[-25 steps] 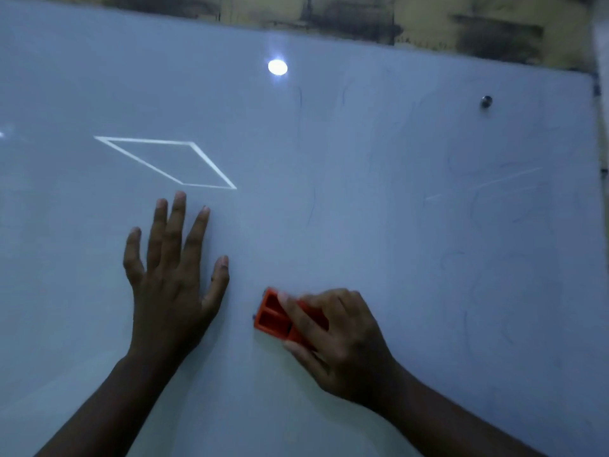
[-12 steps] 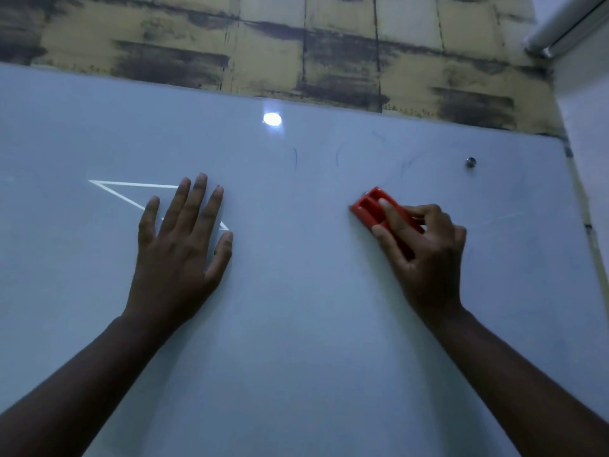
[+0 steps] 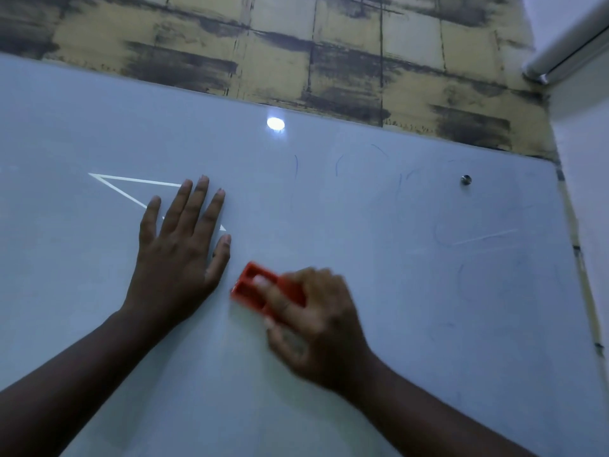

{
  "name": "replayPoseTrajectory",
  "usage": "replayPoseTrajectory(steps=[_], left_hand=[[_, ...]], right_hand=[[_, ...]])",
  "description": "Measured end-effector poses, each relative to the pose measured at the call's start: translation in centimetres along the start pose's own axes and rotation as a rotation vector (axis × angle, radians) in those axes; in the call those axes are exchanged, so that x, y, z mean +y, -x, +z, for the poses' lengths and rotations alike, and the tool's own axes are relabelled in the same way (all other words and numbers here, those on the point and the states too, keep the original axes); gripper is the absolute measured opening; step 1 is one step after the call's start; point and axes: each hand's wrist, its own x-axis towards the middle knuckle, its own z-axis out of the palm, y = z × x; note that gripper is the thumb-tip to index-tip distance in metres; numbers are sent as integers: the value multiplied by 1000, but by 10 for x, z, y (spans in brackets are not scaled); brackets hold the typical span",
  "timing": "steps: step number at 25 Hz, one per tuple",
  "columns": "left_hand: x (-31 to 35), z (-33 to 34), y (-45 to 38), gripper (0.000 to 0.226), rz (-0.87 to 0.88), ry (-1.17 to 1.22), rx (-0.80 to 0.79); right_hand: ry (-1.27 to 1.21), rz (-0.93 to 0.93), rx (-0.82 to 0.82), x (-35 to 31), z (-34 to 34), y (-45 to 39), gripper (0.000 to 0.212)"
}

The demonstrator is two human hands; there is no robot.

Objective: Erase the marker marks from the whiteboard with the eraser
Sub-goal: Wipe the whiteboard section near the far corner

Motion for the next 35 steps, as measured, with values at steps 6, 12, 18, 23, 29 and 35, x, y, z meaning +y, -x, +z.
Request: replayPoseTrajectory(steps=[6, 12, 18, 23, 29, 35], left_hand=[[-2, -10, -12, 64, 11, -27, 14], [-23, -11, -54, 63, 151, -104, 5], [-42, 3, -84, 73, 69, -75, -83], [-42, 11, -82, 72, 21, -15, -84], [-47, 13, -82, 74, 40, 23, -98], [-47, 11, -80, 71, 42, 31, -85]], right_hand=[[26, -317, -101, 25, -11, -12, 44], [280, 179, 155, 128, -33, -53, 49], [422, 654, 292, 146, -39, -53, 52], [274, 582, 234, 91, -12, -83, 62], [181, 49, 76, 43, 13, -93, 61], [385, 353, 185, 142, -24, -113, 60]])
